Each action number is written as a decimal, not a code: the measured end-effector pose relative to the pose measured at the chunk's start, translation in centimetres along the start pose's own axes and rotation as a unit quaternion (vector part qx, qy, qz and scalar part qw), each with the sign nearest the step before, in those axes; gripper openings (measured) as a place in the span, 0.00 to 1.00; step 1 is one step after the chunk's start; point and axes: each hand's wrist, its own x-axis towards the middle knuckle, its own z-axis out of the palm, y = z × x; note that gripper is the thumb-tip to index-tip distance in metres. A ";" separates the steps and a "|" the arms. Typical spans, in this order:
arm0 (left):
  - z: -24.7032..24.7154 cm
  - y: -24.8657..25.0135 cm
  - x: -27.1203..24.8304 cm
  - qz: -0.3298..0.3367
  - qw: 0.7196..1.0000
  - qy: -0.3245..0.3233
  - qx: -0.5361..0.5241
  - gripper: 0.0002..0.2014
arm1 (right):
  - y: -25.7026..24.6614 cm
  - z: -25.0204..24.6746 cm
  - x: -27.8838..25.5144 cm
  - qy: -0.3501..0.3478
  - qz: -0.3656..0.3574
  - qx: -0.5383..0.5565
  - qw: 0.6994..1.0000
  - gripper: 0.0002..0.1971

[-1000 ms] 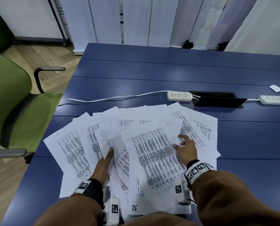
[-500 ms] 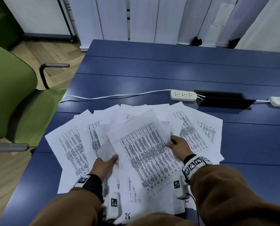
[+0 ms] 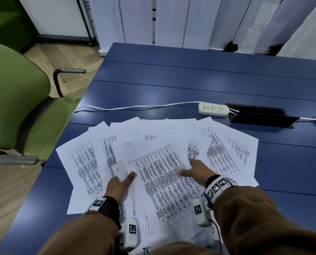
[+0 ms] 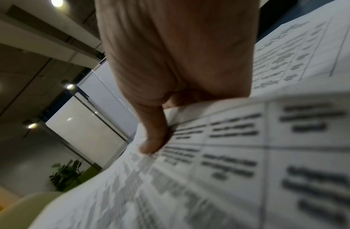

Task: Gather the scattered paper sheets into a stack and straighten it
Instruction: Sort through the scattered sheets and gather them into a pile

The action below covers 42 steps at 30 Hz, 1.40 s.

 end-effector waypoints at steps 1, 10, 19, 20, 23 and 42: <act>0.0 -0.1 0.0 0.017 1.000 -0.011 -0.006 0.30 | 0.1 0.0 -0.1 0.027 -0.002 0.002 1.000 0.25; 0.9 -1.5 -0.3 0.038 0.998 -0.017 -0.047 0.17 | 0.6 0.4 -1.4 0.337 0.080 0.062 0.936 0.20; 1.0 -2.0 -1.5 0.008 0.994 -0.095 -0.044 0.16 | 1.6 1.8 -1.2 0.306 0.111 0.090 0.941 0.31; 0.8 -1.7 -1.4 0.008 0.994 -0.102 -0.041 0.14 | 1.6 1.7 -1.4 0.293 0.107 0.142 0.940 0.31; 0.0 -1.4 -0.3 -0.011 0.990 -0.136 -0.041 0.21 | 2.1 1.4 -2.0 0.248 0.099 0.200 0.943 0.27; 0.7 -0.9 -0.1 0.110 0.991 -0.068 0.018 0.42 | -0.1 1.0 -1.6 0.202 0.000 -0.066 0.977 0.16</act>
